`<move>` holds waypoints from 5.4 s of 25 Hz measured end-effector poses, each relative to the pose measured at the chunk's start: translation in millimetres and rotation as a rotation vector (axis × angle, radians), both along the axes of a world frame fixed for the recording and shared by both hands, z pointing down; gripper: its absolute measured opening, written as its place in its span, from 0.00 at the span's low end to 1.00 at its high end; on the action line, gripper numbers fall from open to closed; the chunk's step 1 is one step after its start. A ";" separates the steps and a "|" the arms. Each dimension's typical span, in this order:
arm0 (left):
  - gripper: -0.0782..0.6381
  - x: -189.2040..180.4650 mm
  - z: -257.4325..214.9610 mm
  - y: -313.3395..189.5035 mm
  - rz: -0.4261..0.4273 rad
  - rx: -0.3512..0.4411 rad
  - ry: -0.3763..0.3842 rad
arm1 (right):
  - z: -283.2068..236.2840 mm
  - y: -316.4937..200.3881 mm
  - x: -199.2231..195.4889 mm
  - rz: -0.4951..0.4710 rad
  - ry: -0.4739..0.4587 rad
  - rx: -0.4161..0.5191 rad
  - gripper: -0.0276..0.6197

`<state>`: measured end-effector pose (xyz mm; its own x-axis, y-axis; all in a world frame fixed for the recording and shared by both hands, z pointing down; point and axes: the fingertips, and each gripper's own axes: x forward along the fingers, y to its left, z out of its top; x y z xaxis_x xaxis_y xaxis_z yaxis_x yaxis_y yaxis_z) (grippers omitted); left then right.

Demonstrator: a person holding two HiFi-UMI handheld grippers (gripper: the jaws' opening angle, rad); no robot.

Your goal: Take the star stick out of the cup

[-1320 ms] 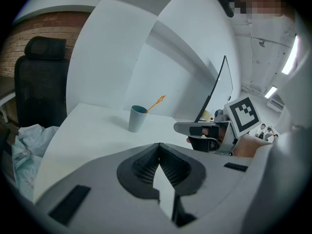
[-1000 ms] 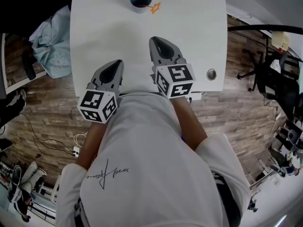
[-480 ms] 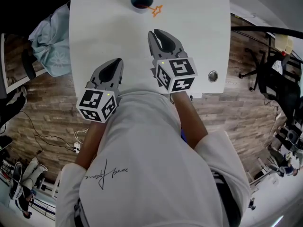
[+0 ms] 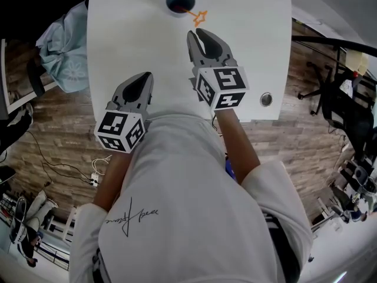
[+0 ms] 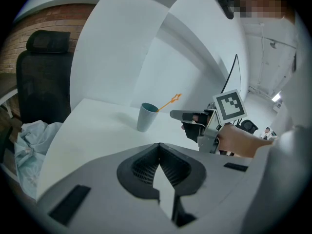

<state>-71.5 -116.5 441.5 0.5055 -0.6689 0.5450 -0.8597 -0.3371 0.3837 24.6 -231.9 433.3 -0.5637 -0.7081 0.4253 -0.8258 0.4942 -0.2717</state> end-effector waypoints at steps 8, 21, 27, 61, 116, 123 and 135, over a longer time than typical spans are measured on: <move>0.12 3.0 6.5 -7.1 -0.015 -0.032 0.018 | 0.4 -18.5 0.8 -0.010 0.014 0.019 0.14; 0.12 2.7 18.0 -16.2 -0.020 -0.069 0.020 | 10.7 -38.5 -8.5 -0.021 0.023 0.019 0.15; 0.12 4.7 19.3 -18.9 -0.021 -0.080 0.020 | 9.4 -44.1 -10.8 -0.020 0.021 0.024 0.15; 0.12 -1.8 20.1 -21.2 -0.047 -0.077 0.029 | 13.6 -55.3 -13.4 0.005 0.073 0.023 0.10; 0.12 -3.5 -15.2 -4.7 -0.053 0.063 0.080 | -49.7 -31.9 0.6 0.042 0.131 0.170 0.08; 0.12 -3.6 -20.4 0.5 -0.050 0.082 0.084 | -59.1 -23.3 -1.3 0.041 0.131 0.189 0.08; 0.12 -1.2 -27.1 13.2 -0.039 0.111 0.099 | -75.0 -7.8 3.6 0.055 0.129 0.226 0.08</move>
<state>-72.7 -103.3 414.4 0.5256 -0.7425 0.4152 -0.8327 -0.3490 0.4299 28.1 -239.7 358.4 -0.4731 -0.8214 0.3185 -0.8737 0.4838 -0.0501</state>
